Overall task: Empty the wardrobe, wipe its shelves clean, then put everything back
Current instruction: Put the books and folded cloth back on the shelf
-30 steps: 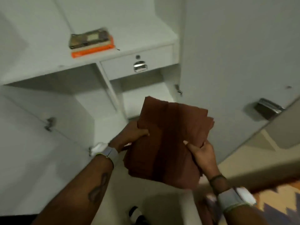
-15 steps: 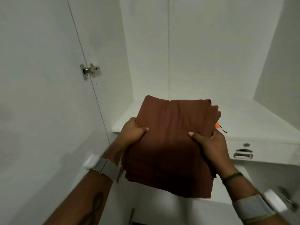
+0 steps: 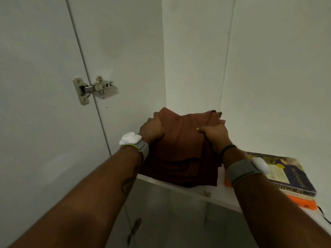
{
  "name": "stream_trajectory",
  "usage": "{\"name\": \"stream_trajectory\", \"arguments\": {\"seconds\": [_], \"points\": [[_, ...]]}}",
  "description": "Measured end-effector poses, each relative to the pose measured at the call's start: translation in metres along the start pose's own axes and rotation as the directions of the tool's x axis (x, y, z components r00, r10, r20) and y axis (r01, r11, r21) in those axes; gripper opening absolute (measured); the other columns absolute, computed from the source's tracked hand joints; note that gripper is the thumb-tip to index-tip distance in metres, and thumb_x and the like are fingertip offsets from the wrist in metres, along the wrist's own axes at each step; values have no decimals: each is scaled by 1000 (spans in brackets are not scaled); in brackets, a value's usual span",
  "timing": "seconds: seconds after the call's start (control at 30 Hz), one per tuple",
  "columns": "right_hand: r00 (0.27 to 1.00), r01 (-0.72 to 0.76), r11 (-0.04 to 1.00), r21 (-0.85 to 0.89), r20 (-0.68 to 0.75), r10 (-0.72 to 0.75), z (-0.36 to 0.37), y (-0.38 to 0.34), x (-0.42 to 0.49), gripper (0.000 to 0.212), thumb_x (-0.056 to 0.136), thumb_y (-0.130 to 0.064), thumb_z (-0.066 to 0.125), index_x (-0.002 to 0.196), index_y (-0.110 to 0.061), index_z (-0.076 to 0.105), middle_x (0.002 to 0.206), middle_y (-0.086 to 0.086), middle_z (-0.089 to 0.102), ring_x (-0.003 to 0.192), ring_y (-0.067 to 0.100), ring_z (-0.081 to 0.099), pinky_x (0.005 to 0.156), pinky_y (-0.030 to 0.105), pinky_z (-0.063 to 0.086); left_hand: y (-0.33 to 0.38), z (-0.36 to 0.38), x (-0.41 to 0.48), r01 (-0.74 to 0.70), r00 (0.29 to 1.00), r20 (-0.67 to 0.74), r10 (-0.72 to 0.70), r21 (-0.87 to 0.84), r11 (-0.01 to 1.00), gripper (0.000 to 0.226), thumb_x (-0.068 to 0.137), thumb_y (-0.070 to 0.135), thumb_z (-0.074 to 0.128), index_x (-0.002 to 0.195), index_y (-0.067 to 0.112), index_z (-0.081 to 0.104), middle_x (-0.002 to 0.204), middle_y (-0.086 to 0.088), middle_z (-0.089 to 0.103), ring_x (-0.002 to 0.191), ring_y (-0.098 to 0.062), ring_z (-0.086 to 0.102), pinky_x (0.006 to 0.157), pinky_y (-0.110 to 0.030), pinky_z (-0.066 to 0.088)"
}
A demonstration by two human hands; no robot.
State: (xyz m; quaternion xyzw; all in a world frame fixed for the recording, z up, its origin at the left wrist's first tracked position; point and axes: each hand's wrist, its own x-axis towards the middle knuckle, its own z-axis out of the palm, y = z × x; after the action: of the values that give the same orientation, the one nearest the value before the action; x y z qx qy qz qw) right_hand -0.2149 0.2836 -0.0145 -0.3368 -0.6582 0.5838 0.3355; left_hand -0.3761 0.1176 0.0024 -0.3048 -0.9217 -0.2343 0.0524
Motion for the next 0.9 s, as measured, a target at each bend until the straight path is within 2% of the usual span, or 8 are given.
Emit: {"name": "stream_trajectory", "arguments": {"seconds": [0.1, 0.2, 0.3, 0.4, 0.47, 0.57, 0.7, 0.9], "points": [[992, -112, 984, -142, 49, 120, 30, 40, 39, 52, 76, -17, 83, 122, -2, 63, 111, 11, 65, 103, 31, 64, 93, 41, 56, -22, 46, 23, 37, 999, 1, -37, 113, 993, 44, 100, 20, 46, 142, 11, 41, 118, -17, 54, 104, -37, 59, 86, -42, 47], [972, -195, 920, -339, 57, 227, 45, 81, 54, 46, 81, -21, 71, 123, -4, 61, 117, 14, 66, 92, 25, 63, 87, 38, 56, -46, 89, 24, 88, 994, -88, -58, 381, 920, 28, 98, 12, 41, 119, 10, 60, 113, -11, 56, 93, -32, 58, 71, -36, 38], [966, -216, 852, -477, 21, 257, 48, 93, 60, 81, 85, -30, 67, 150, 1, 31, 147, 23, 42, 119, 33, 55, 103, 43, 46, -52, 104, 32, -48, 990, -83, 112, 552, 832, 27, 96, 21, 47, 112, 9, 65, 118, -13, 58, 101, -31, 58, 78, -38, 44], [993, -109, 713, -693, -107, 48, 48, 90, 40, 109, 85, -46, 67, 156, -6, -6, 152, 24, 26, 133, 44, 38, 108, 54, 34, -46, 109, 44, -214, 975, 19, 223, 381, 900, 45, 103, 41, 39, 127, 9, 58, 143, -16, 48, 131, -35, 44, 109, -48, 37], [981, 19, 556, -831, -92, -170, 50, 95, 25, 97, 89, -49, 60, 157, -9, 2, 151, 24, 26, 133, 45, 35, 107, 58, 31, -48, 114, 45, -229, 972, 117, 203, 293, 928, 60, 104, 55, 28, 144, 15, 47, 158, -13, 35, 148, -34, 24, 121, -52, 18], [981, 121, 406, -906, 47, -188, 51, 108, 22, 67, 100, -49, 40, 155, -16, 20, 160, 23, 9, 143, 47, 18, 111, 65, 21, -68, 123, 41, -161, 969, 219, 117, 193, 968, 72, 101, 66, 16, 159, 25, 23, 168, -7, 13, 155, -32, 3, 123, -50, -4], [995, -4, 557, -831, 50, 82, 42, 119, 27, 68, 103, -56, 25, 160, -21, 12, 167, 16, 6, 150, 42, 14, 119, 60, 15, -81, 122, 37, -142, 954, 283, 96, 147, 979, 81, 96, 75, 13, 162, 28, 10, 169, -4, 3, 155, -29, -4, 124, -46, -7], [1000, -13, 561, -828, 0, 22, 40, 125, 17, 67, 104, -55, 24, 160, -19, 16, 166, 16, 15, 149, 39, 22, 120, 55, 18, -83, 118, 32, -122, 927, 366, 87, 74, 990, 90, 91, 81, 18, 162, 28, 4, 169, -2, -4, 155, -29, -6, 124, -47, -4]]}}
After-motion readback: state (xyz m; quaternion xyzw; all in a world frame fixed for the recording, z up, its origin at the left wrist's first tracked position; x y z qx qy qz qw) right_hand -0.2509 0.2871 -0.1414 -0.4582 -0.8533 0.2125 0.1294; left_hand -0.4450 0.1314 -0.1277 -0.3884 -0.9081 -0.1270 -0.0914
